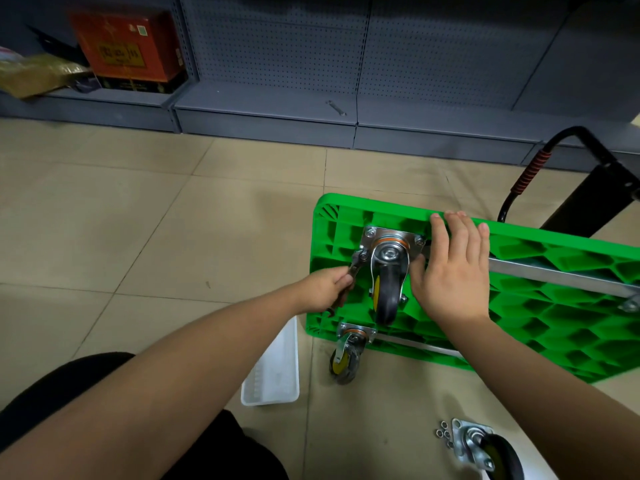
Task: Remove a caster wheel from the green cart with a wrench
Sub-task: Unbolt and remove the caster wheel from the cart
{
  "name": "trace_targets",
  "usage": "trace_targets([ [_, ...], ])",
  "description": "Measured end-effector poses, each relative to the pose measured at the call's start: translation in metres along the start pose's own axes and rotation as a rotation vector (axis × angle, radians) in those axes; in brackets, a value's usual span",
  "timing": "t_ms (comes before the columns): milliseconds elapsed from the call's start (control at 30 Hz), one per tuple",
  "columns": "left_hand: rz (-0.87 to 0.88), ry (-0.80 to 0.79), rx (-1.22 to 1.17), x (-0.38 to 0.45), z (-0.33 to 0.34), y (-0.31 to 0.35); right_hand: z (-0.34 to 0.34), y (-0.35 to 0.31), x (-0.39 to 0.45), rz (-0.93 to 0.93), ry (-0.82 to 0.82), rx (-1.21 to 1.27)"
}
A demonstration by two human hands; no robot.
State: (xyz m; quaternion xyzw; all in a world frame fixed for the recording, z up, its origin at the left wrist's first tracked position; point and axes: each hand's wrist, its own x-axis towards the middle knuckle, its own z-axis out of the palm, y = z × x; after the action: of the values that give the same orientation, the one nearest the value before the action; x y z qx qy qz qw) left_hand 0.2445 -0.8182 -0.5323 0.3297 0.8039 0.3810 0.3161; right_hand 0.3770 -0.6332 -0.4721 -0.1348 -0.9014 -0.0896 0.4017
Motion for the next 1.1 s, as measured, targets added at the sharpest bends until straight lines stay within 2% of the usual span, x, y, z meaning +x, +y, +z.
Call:
trace_targets([
  [133, 0.012, -0.024, 0.133, -0.001, -0.017, 0.0, 0.0, 0.001, 0.001, -0.014, -0.016, 0.002],
  [333, -0.025, 0.023, 0.124, -0.009, -0.012, 0.006, 0.001, -0.002, 0.001, -0.004, -0.013, -0.002],
  [567, -0.079, 0.05, -0.248, -0.023, 0.008, 0.006, -0.003, -0.003, 0.001, 0.008, -0.035, -0.009],
  [767, -0.217, 0.035, -0.59, -0.02, 0.034, 0.015, -0.006, -0.005, 0.001, 0.02, -0.047, -0.01],
  [1100, -0.213, 0.071, -0.572, 0.003, 0.042, 0.018, -0.005, -0.008, 0.003, 0.03, -0.043, -0.024],
])
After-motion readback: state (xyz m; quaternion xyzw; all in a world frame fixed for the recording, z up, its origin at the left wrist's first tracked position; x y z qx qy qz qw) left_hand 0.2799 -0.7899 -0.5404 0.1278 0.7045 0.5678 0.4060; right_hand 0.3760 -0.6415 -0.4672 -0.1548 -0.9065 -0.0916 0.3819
